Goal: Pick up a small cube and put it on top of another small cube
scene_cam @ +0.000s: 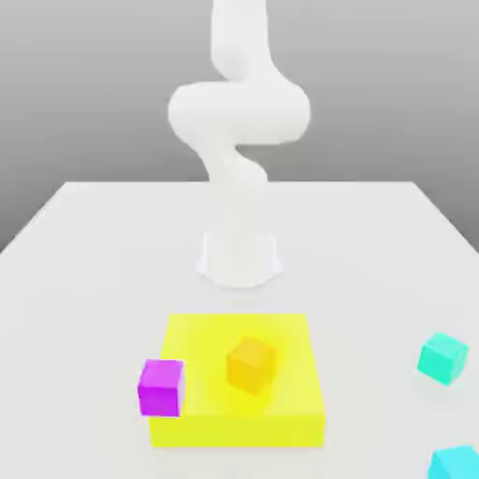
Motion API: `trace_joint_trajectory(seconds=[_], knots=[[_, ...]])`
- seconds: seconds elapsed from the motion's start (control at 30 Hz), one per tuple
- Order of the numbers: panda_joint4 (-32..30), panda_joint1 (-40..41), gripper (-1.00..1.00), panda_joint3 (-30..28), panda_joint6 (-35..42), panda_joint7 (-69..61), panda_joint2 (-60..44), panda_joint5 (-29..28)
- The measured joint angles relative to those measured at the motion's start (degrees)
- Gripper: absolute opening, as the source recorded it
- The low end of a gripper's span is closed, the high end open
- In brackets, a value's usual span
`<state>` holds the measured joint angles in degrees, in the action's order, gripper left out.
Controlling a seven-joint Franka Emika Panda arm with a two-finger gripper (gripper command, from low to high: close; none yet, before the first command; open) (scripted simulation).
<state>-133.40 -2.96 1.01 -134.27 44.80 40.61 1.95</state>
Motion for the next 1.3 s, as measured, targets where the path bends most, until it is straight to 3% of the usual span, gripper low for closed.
trace_joint_trajectory(seconds=[0.3, 0.5, 0.73, 0.97, 1.0, 1.3], knots=[[-5.87, -9.87, 0.00, 6.37, -9.04, -2.24, -18.91, 5.07], [-9.77, -14.78, 0.00, 12.67, -15.14, -0.94, -31.30, 4.53], [-14.35, -23.45, 0.00, 15.99, -22.33, 7.12, -46.30, -5.20], [-13.38, -31.30, 0.00, 8.59, -32.27, 15.67, -60.99, -16.35], [-13.15, -31.97, -1.00, 7.81, -33.19, 16.12, -62.14, -16.90], [-13.87, -30.42, -1.00, 9.79, -30.63, 14.73, -58.86, -15.14]])
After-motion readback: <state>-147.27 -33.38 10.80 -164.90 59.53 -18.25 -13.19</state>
